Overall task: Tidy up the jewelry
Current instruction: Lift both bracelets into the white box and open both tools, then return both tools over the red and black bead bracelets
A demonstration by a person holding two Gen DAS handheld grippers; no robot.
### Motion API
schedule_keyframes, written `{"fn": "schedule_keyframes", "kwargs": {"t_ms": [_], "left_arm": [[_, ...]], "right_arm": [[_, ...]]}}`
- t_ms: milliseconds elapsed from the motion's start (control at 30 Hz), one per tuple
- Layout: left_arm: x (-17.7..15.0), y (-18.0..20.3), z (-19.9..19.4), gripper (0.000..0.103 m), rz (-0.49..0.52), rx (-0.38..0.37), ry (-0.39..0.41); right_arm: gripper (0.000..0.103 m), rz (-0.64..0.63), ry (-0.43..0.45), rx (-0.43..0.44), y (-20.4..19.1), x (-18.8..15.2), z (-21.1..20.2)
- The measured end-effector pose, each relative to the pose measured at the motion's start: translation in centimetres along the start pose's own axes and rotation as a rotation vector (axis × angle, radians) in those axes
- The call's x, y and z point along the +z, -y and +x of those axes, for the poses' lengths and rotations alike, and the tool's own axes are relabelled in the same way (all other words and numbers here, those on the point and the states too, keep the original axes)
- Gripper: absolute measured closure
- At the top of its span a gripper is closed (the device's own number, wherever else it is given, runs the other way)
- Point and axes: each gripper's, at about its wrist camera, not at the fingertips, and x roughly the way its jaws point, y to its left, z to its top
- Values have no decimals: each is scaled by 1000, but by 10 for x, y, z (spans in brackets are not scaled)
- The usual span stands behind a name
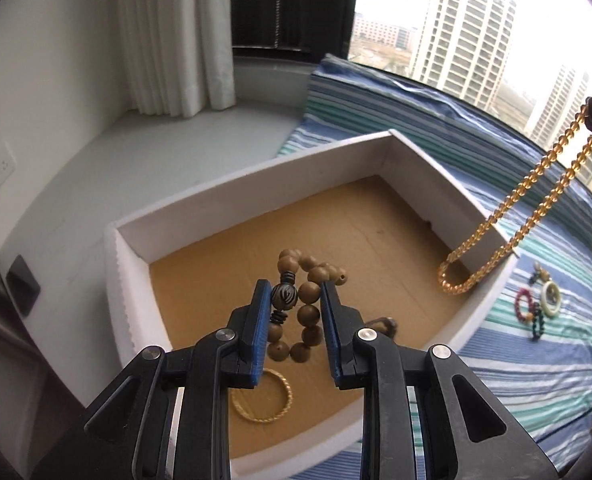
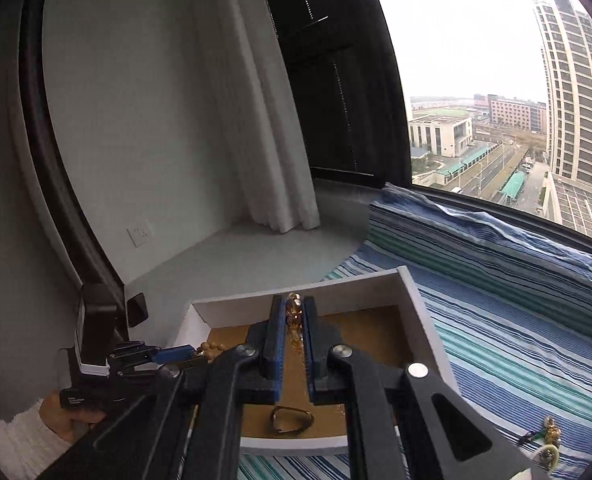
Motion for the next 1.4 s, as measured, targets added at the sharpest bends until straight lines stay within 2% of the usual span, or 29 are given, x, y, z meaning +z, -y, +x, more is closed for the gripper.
{"fn": "schedule_keyframes", "kwargs": {"t_ms": [200, 333, 367, 433, 467, 500, 533, 567, 667, 733, 867, 1033, 1233, 1300, 1400], "left_arm": [[-5, -33, 45, 79, -53, 63, -69], [-10, -39, 62, 76, -50, 100, -92], [-11, -38, 64, 71, -43, 113, -94], [-11, -35, 61, 29, -39, 135, -83], [-11, -35, 56, 26, -40, 134, -57], [-10, -34, 51, 25, -34, 131, -37], [-9, -31, 45, 25, -24, 128, -25], [-9, -28, 39, 25, -18, 121, -15], [-9, -13, 19, 24, -5, 80, 19], [-12, 4, 4, 18, 16, 43, 47], [-31, 52, -22, 11, 82, -54, 89], [-74, 127, -22, 9, 174, -191, 57], [-133, 205, 6, 9, 233, -309, -30], [-150, 226, 17, 9, 265, -326, -53], [-173, 251, 27, 9, 305, -314, -68]], "right_arm": [[95, -5, -120, 60, -21, -19, 85], [95, 2, -191, 67, -28, -39, 128], [94, 5, -208, 67, -30, -42, 137], [94, 9, -228, 63, -30, -48, 143], [88, 11, -233, 59, -30, -48, 143], [75, 15, -229, 59, -30, -48, 139], [67, 20, -217, 59, -29, -47, 132], [55, 21, -198, 55, -27, -46, 123], [52, -5, -151, 30, -24, -44, 90], [52, -18, -121, -8, -19, -47, 65], [37, -17, -80, -106, -4, -77, 14], [36, 37, -93, -261, 25, -144, -36], [36, 195, -119, -430, 69, -233, -92], [36, 232, -121, -502, 84, -258, -109], [36, 290, -132, -591, 104, -292, -123]]}}
